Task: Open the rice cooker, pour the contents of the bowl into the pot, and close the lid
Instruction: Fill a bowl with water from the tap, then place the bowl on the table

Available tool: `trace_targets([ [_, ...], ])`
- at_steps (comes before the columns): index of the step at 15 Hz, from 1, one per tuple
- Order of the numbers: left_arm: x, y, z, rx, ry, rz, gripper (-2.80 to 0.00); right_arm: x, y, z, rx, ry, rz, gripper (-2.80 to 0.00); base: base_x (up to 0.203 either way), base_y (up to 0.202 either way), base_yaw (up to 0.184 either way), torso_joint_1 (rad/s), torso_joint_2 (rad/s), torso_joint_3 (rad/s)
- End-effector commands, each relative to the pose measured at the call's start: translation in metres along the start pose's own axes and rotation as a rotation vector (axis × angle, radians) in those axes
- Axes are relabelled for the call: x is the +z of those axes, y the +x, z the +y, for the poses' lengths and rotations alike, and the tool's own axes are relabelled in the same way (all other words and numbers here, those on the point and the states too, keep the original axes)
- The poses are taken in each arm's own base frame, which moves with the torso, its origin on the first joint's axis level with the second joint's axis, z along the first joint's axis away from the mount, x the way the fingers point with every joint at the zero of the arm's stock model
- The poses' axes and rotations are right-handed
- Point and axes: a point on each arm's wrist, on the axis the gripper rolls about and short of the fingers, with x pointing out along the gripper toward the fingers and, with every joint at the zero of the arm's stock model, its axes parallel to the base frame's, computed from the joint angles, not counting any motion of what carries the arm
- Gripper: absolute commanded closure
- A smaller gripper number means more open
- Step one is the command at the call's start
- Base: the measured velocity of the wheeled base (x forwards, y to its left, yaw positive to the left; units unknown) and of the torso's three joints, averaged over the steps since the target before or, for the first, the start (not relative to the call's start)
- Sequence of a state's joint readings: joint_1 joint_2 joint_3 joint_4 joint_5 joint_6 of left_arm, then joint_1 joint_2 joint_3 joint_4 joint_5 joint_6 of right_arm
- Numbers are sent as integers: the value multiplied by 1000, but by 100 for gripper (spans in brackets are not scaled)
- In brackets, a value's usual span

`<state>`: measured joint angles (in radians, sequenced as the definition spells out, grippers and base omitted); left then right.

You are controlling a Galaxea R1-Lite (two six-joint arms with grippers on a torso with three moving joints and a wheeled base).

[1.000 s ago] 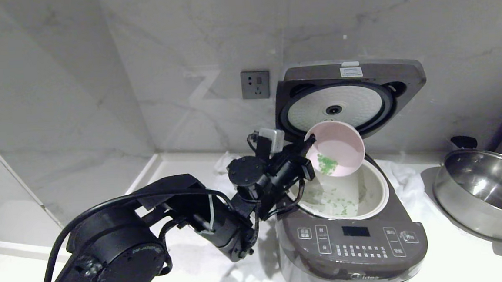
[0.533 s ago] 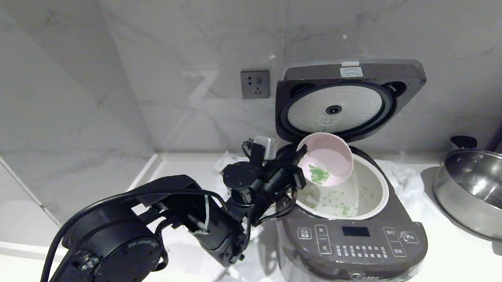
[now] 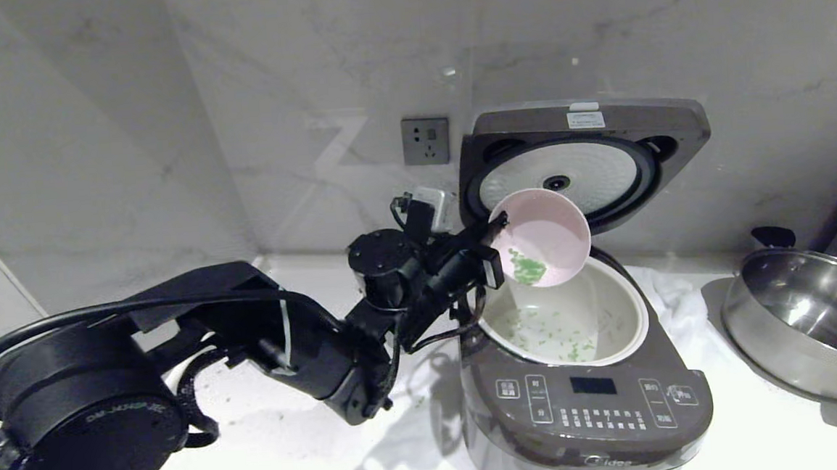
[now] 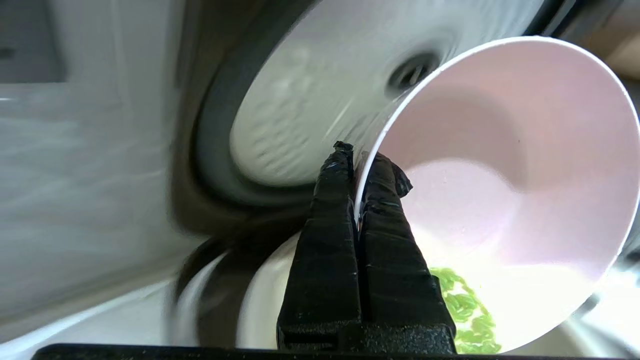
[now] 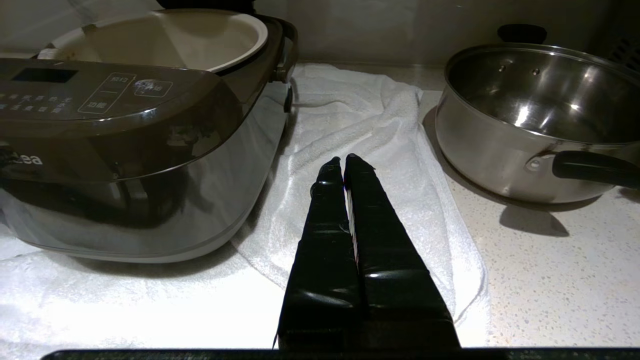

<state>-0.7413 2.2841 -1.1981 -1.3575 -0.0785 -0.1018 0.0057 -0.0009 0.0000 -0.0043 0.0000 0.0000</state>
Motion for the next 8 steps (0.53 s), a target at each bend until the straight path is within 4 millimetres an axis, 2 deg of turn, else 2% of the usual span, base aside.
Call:
trace_targets([
  [1,22,-6,-2,58,190,63,0,0,0,0,0,0,2,0,0,0,0,0,0,0],
  [5,30,-19,-17,101,197,263,0,0,0,0,0,0,2,0,0,0,0,0,0,0],
  [8,34,-20,-18,105,198,278,0,0,0,0,0,0,2,0,0,0,0,0,0,0],
])
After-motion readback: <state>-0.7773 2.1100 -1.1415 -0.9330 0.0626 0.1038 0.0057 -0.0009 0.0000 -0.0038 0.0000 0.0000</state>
